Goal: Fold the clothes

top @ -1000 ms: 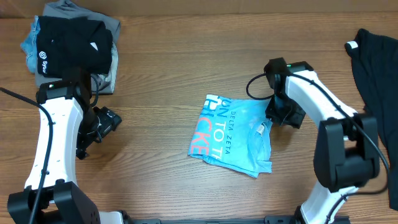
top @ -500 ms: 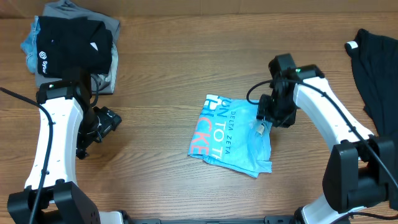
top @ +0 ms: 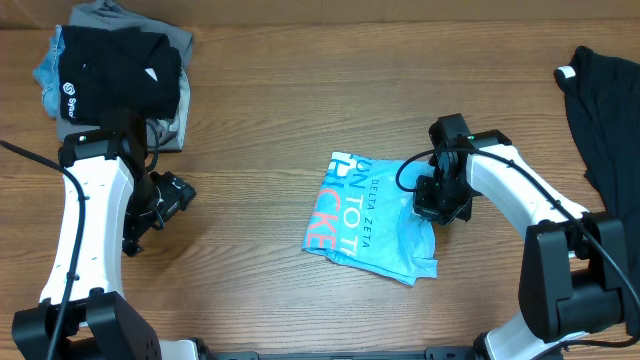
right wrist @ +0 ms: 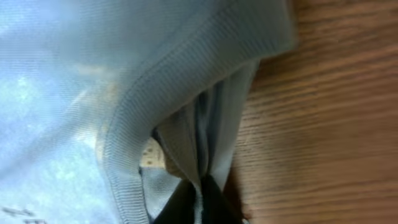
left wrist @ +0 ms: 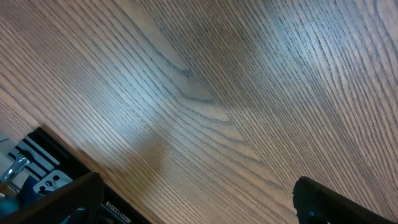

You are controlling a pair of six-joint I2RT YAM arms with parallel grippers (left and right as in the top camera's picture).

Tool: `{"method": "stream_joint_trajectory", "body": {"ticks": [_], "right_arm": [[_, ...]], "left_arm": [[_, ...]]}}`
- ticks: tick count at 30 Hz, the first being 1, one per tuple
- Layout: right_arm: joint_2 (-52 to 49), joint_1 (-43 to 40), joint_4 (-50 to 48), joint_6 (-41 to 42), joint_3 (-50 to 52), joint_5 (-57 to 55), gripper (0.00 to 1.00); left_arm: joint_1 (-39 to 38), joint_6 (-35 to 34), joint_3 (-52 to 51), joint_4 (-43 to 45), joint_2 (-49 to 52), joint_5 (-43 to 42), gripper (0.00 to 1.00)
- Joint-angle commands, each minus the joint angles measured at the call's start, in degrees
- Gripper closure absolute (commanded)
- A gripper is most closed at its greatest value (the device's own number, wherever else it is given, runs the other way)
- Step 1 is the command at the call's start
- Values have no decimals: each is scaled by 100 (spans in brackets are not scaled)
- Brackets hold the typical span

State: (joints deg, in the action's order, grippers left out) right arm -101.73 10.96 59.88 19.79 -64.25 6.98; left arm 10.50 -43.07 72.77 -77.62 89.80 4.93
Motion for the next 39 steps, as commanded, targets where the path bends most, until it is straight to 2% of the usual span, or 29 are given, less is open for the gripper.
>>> {"method": "stream_joint_trajectory", "body": {"ticks": [1,7,8,9,10,13,14,15,16,18,23,27,30,34,36,39], "right_arm": [[44,11,76,361,28,-520,96],[48,-44,739,1375,-85,-1657,96],[46,-48,778,1377,-85,-1652,89],[46,-48,796,1373,-79,-1646,70],[46,-48,807,1375,-70,-1646,60],[46,-48,907,1375,-68,-1663,50],[46,-48,946,1377,-68,-1665,49],[46,-48,1001,1440,-68,-1690,50],[48,-48,1102,1620,-72,-1786,55],[72,-48,1342,1921,-118,-1956,74],[341,-50,2142,2614,-466,-2712,75],[603,-48,2184,2636,-640,-2422,75],[774,2,1799,1998,-638,-1572,75],[824,190,944,487,-614,597,74],[824,323,612,262,-531,1176,74],[820,581,247,267,-345,1211,74]], "left_arm": [[-4,114,-4,-11,9,-11,0],[-4,111,-4,-9,9,-11,0],[-4,111,-4,-9,9,-11,0],[-4,109,-4,-9,9,-13,0],[-4,111,-4,-9,9,-13,0],[-4,114,-4,-11,9,-52,0],[-4,114,-4,-13,9,-52,0],[-4,131,-4,-15,9,-52,0],[-4,133,-4,-17,9,-50,0],[-4,133,-4,-17,9,-50,0],[-4,133,-4,-9,9,-50,0],[-4,131,-4,-9,9,-52,0],[-4,131,-4,13,9,-52,0],[-4,129,-4,37,9,-52,0],[-4,131,-4,35,9,-52,0],[-4,131,-4,35,9,-52,0]]}}
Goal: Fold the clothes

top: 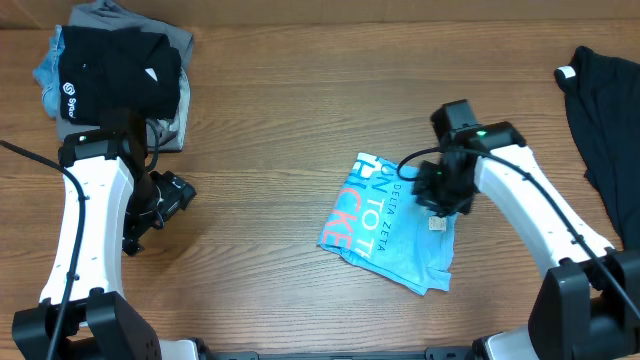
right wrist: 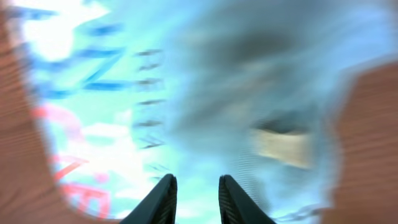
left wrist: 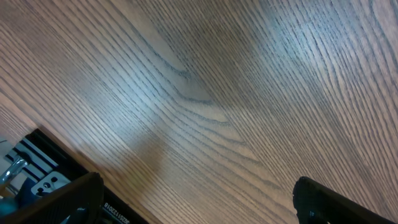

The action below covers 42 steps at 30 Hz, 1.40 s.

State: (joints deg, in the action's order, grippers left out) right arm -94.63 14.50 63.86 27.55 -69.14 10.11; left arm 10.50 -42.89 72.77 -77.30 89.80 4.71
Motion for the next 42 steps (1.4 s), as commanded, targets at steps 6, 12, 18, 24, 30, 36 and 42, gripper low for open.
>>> {"method": "stream_joint_trajectory", "body": {"ticks": [6,12,18,24,30,36,42], "right_arm": [[107,999,-822,-457,625,1554,85],[107,1735,-1578,435,1196,1526,85],[52,2140,-2306,1248,1735,1504,85],[-55,2312,-2459,1478,1899,1572,90],[70,2365,-2100,1766,1832,1416,96],[841,2365,-1580,1641,1263,623,96],[1200,2363,-1928,1596,1091,-11,89]], "left_arm": [[-4,111,-4,11,9,-31,0],[-4,114,-4,2,9,-136,0],[-4,116,-4,2,9,-136,0],[-4,116,-4,0,9,-136,0],[-4,229,-4,4,9,-164,0],[-4,308,-4,7,9,-160,0],[-4,306,-4,87,9,-181,0]]}}
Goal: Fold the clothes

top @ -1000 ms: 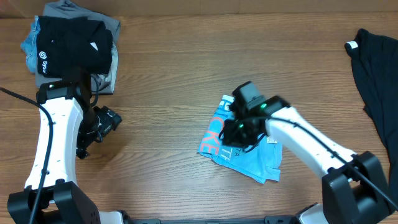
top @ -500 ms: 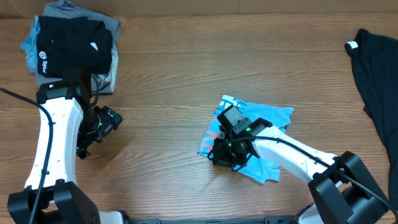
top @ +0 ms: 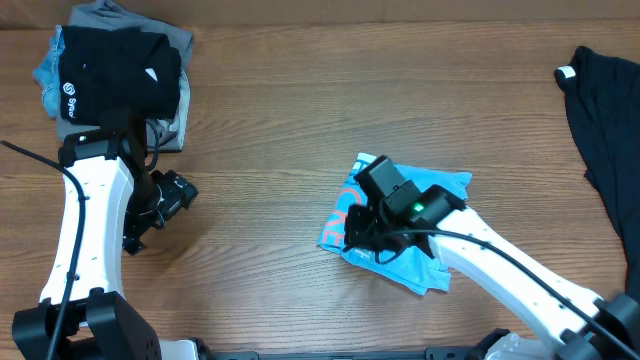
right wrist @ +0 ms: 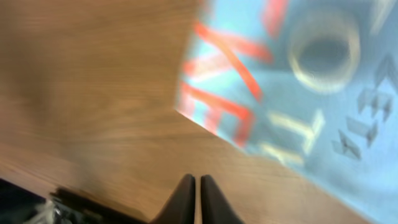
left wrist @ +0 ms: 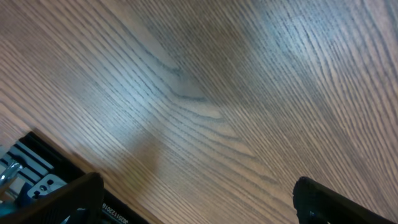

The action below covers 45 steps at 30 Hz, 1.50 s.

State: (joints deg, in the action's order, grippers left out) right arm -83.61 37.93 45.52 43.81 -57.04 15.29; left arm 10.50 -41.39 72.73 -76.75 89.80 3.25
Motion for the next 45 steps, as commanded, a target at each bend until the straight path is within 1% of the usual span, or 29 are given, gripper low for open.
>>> {"method": "stream_joint_trajectory", "body": {"ticks": [1,7,10,12,13,14,16,21,26,29,31,32,34,35,39,41,45], "right_arm": [[46,20,-133,-31,-109,-540,88],[-752,26,-188,-28,-35,-188,88],[-1283,26,-127,-28,-24,48,91],[-1648,28,-122,-31,-24,463,91],[-1786,37,-116,-33,-24,610,93],[-1851,46,-98,-31,-24,643,96],[-1937,76,-20,-31,-24,625,96],[-1836,96,146,-15,-39,588,96],[-1296,96,673,166,-136,46,96],[-739,96,1029,275,-269,-411,96],[-343,94,1163,273,-356,-660,95],[59,81,1252,273,-428,-940,76],[389,68,1281,269,-470,-1182,12],[557,33,1296,267,-490,-1279,0],[1029,-258,1368,264,-498,-1270,0],[1202,-476,1467,236,-498,-1270,0],[1410,-935,1663,72,-498,-1263,0]], "left_arm": [[-4,155,0,33,9,-35,0],[-4,155,0,33,9,-35,0],[-4,157,0,28,9,-35,0],[-4,160,0,15,9,-33,0],[-4,157,0,13,9,-33,0],[-4,157,0,13,9,-33,0],[-4,157,0,13,9,-35,0],[-4,160,0,13,9,-35,0],[-17,188,0,31,9,-144,0],[-90,533,0,186,9,-514,0],[-212,1014,-13,428,9,-949,0],[-400,1506,-52,728,11,-1504,0],[-616,1845,-94,970,15,-1930,0],[-793,1976,-131,1126,20,-2155,0],[-1537,1987,-293,1709,79,-2400,0],[-1880,1860,-348,1934,173,-2428,0],[-2660,1801,-358,2452,621,-2428,0]]}}
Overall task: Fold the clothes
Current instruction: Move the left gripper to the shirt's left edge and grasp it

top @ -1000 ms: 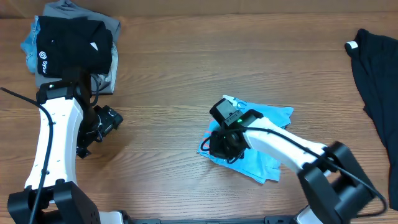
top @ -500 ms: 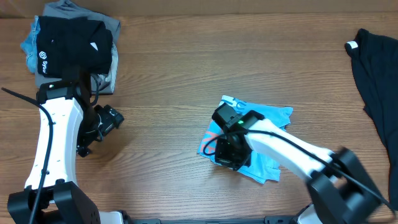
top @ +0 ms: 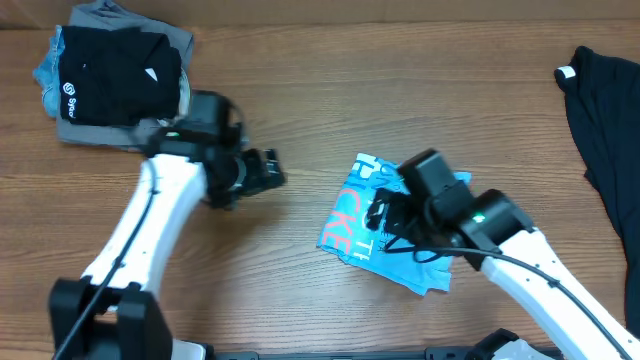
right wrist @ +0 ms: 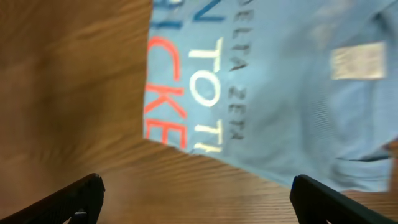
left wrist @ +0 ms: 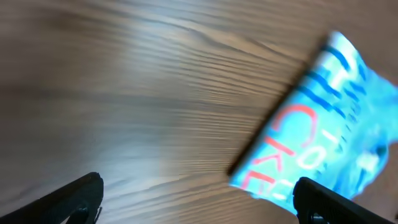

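Observation:
A light blue T-shirt [top: 343,216] with red and blue lettering lies folded in a rough square on the wooden table [top: 320,90], right of centre. My right gripper [top: 380,216] hovers over its left half, open and empty; in the right wrist view [right wrist: 199,208] the shirt [right wrist: 267,87] fills the upper right. My left gripper [top: 268,173] is open and empty above bare wood, a little left of the shirt. In the left wrist view [left wrist: 199,208] the shirt's [left wrist: 323,137] lettered edge lies ahead to the right.
A stack of folded clothes [top: 115,70], black on top of grey and blue, sits at the far left corner. A loose black garment [top: 605,110] hangs over the table's right edge.
My left arm has swung from the left side of the table toward the middle, close to the shirt's left edge. My right gripper, shut then at the shirt's left edge, is now open above it.
My right gripper was shut on the shirt's right edge. Then the shirt lay a little farther right with the gripper slightly apart above it. Then the gripper was shut by the shirt's left edge. The left arm stayed at the left until now; both grippers are open near the shirt.

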You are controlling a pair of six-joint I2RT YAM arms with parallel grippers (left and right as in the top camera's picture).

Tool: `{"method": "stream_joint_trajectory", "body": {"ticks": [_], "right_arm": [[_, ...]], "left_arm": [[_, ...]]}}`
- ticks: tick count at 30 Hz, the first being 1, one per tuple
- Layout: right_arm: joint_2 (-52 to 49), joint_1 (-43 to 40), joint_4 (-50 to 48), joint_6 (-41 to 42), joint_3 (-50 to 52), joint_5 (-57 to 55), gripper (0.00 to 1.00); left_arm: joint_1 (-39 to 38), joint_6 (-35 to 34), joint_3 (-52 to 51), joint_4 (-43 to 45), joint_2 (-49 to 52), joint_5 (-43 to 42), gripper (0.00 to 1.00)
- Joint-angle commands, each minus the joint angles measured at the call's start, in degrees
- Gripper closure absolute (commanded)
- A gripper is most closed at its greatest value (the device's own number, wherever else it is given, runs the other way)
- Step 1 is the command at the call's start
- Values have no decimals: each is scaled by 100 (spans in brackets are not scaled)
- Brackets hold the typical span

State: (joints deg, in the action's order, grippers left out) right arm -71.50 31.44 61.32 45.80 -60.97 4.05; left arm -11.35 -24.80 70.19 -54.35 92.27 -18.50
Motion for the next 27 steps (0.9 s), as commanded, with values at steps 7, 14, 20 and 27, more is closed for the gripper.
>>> {"method": "stream_joint_trajectory", "body": {"ticks": [7,14,20,27], "right_arm": [[256,-538,380,-295,-103,-146,0],[256,-538,332,-380,-103,-146,0],[256,-538,308,-382,-103,-149,0],[256,-538,289,-382,-103,-149,0]], "left_arm": [[-1182,-251,-103,1047,1281,-275,0],[-1231,-234,-103,1980,1937,-1311,0],[-1246,-50,-103,2341,2365,-1871,0],[-1434,-2,-103,2435,2721,-2286,0]]}}
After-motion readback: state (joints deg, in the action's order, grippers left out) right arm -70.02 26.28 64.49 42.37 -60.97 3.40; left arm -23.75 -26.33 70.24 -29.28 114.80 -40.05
